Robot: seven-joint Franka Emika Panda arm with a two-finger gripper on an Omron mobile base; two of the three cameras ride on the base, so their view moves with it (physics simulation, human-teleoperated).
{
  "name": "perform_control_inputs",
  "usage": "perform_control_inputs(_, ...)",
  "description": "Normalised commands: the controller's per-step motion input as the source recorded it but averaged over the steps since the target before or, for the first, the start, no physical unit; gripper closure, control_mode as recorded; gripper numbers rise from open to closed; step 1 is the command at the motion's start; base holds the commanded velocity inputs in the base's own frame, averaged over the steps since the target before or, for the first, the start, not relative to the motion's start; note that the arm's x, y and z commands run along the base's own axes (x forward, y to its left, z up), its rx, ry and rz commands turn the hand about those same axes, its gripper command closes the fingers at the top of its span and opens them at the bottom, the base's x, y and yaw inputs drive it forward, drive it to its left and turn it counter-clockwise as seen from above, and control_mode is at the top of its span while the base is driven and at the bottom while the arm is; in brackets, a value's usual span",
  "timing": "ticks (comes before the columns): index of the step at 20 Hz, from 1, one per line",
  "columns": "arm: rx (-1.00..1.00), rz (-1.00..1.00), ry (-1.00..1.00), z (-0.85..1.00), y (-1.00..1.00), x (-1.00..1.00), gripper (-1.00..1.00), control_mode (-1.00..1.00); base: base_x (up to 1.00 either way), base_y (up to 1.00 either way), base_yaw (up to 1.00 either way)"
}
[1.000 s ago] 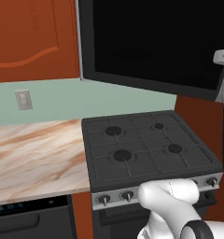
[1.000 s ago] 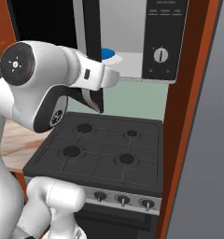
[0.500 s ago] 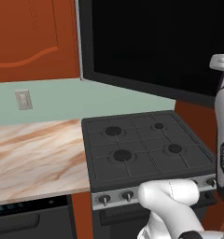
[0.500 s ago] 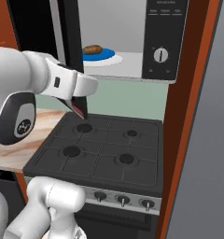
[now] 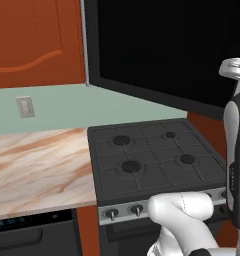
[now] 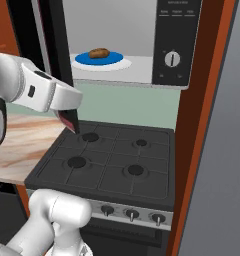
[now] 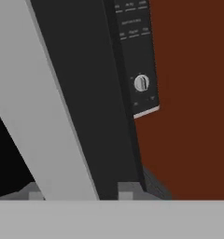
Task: Retrieve the reheated potato from the microwave, then place the potato, cheese, and condiment on the cutting board.
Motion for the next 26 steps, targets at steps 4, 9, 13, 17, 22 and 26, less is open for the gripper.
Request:
perform_control_inputs(4, 0.07, 0.0, 0.01, 0.06, 0.24, -0.41, 1.0, -1.0, 0.0, 0.0, 0.0)
perform_control_inputs(9, 0.06, 0.0, 0.01, 0.01, 0.25, -0.34, 1.0, -1.0, 0.0, 0.0, 0.0)
perform_control_inputs(13, 0.06, 0.0, 0.01, 0.0, 0.19, -0.3, -1.0, -1.0, 0.0, 0.0, 0.0)
perform_control_inputs(17, 0.05, 0.0, 0.08, 0.0, 0.16, -0.16, -1.0, -1.0, 0.0, 0.0, 0.0)
perform_control_inputs(22, 0.05, 0.0, 0.13, 0.01, -0.02, -0.26, -1.0, -1.0, 0.0, 0.0, 0.0)
perform_control_inputs(26, 0.14, 0.0, 0.02, 0.06, -0.13, -0.56, -1.0, -1.0, 0.0, 0.0, 0.0)
